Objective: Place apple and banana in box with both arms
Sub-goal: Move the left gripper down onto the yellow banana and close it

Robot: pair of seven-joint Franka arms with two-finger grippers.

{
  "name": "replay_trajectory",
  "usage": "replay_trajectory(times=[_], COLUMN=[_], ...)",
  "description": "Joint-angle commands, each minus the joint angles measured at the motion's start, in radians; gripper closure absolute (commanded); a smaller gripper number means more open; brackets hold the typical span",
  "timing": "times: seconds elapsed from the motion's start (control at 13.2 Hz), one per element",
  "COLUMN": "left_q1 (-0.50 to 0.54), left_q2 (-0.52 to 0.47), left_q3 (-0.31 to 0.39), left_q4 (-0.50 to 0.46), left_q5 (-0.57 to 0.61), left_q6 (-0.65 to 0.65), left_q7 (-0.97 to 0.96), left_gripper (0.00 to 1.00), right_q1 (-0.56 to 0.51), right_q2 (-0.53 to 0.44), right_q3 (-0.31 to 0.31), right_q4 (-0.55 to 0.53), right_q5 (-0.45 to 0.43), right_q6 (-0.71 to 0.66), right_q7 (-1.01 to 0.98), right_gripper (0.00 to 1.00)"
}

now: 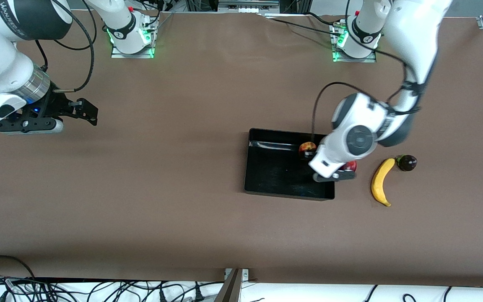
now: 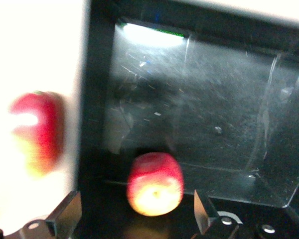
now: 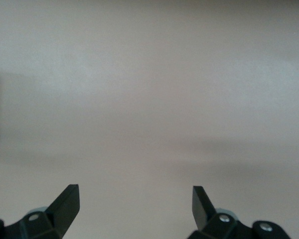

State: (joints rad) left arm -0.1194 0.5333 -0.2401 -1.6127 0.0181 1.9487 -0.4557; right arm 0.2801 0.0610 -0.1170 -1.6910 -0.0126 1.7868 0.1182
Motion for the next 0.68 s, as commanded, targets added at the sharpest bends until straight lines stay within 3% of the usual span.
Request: replay_trajectory(times=[0.0,0.3,0.46,0.61], left_q1=[0.124,0.236,0.286,0.325], left_q2=[0.005,0.065,0.115,0.123], left_q3=[-0.004,-0.002,-0.002,-0.002], left_q4=[0.103,0.096,0.073,-0.011], left_q5=[0.051,0.265,0.27,0.27], left_q6=[-0.114,-0.048,0.028,0.166], left_q7=[0.257,0.546,0.606,0.656], left_gripper=[0.0,0.0,0.0,0.0], right_q1=[-0.018,-0.015,-0.013,-0.015], right_q2=[-0.004,0.01,0.01,0.01], right_q3=[0.016,0.016,0.016,0.016], right_q4=[0.024,0.037,0.039,0.039], right_q5=[-0.032,-0.049,-0.053,-0.055], right_q6=[-0.012,-0.003,-0.003,-0.003], right_q7=[-0.003,0.014,0.011,0.012], right_gripper=[0.0,0.0,0.0,0.0])
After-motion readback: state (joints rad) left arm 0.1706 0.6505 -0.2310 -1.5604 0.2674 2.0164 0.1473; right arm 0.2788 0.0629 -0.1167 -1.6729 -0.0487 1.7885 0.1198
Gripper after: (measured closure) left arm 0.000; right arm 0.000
